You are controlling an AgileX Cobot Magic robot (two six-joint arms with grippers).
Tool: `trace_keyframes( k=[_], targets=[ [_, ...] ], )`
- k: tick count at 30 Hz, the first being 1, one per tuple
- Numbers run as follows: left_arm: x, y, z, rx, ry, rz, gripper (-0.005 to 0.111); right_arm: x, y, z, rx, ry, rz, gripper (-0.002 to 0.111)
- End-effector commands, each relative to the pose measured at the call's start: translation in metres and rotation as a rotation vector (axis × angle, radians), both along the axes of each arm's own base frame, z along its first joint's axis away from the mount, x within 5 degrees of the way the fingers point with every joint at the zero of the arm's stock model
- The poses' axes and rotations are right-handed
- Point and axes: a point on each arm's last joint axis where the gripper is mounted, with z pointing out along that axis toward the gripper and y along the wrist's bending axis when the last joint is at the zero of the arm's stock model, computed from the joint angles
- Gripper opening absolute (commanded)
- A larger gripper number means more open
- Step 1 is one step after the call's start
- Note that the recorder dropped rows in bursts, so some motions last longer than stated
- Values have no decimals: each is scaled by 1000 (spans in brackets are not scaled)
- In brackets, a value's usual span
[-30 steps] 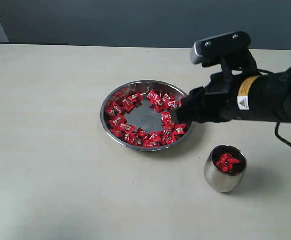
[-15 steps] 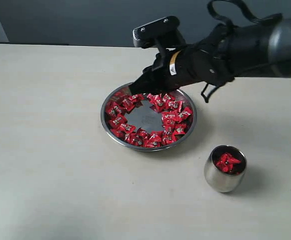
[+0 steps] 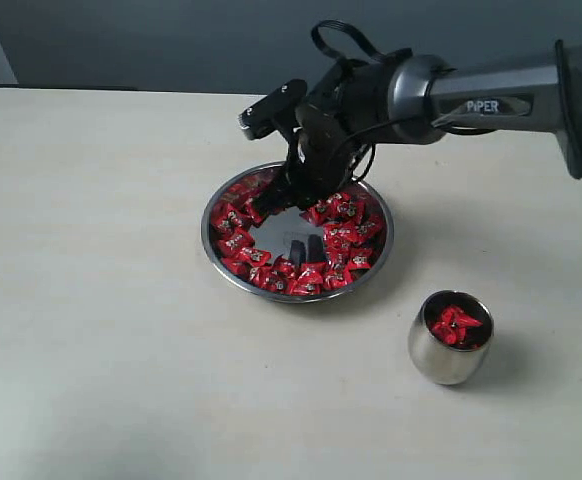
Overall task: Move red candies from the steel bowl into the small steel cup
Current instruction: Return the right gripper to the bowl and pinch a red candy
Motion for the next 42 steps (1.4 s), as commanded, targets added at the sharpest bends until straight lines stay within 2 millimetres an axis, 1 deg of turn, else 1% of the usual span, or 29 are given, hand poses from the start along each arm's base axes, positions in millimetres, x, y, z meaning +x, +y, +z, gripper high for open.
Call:
trace_keyframes(
  k=[1,8,12,15,20,25,27,31,32,35,37,38,39,40,41,42],
  targets=[
    [0,0,1,-3,-12,0,0,4,-1,-4,-23,7,1,33],
    [0,0,1,-3,-12,0,0,4,-4,-9,-75,26,2,33],
    [0,0,1,-3,-12,0,0,4,-3,-10,-65,20,5,33],
    [0,0,1,-3,-12,0,0,5,-3,-15,-68,26,7,33],
    [0,0,1,-3,-12,0,0,4,-3,-30,-89,54,7,33],
    [0,0,1,-3,-12,0,0,7,-1,-28,-77,38,10,32],
    [0,0,1,-3,-12,0,0,8,-1,-25,-79,37,3,28],
    [0,0,1,-3,-12,0,0,11,1,-18,-81,31,-9,1],
    [0,0,1,-3,-12,0,0,11,1,-17,-83,34,-14,-1],
    [0,0,1,-3,-12,0,0,12,1,-6,-71,18,-17,-1],
    [0,0,1,-3,-12,0,0,11,0,9,-39,-7,-41,-1],
    [0,0,1,-3,-12,0,0,9,1,22,-7,-22,-51,-1],
    [0,0,1,-3,-12,0,0,8,1,30,17,-24,-60,-1],
    [0,0,1,-3,-12,0,0,3,1,44,66,-16,-84,-1],
    [0,0,1,-3,-12,0,0,0,1,51,87,-14,-89,-1],
    [0,0,1,-3,-12,0,0,-12,0,60,101,-13,-81,-1]
  ],
)
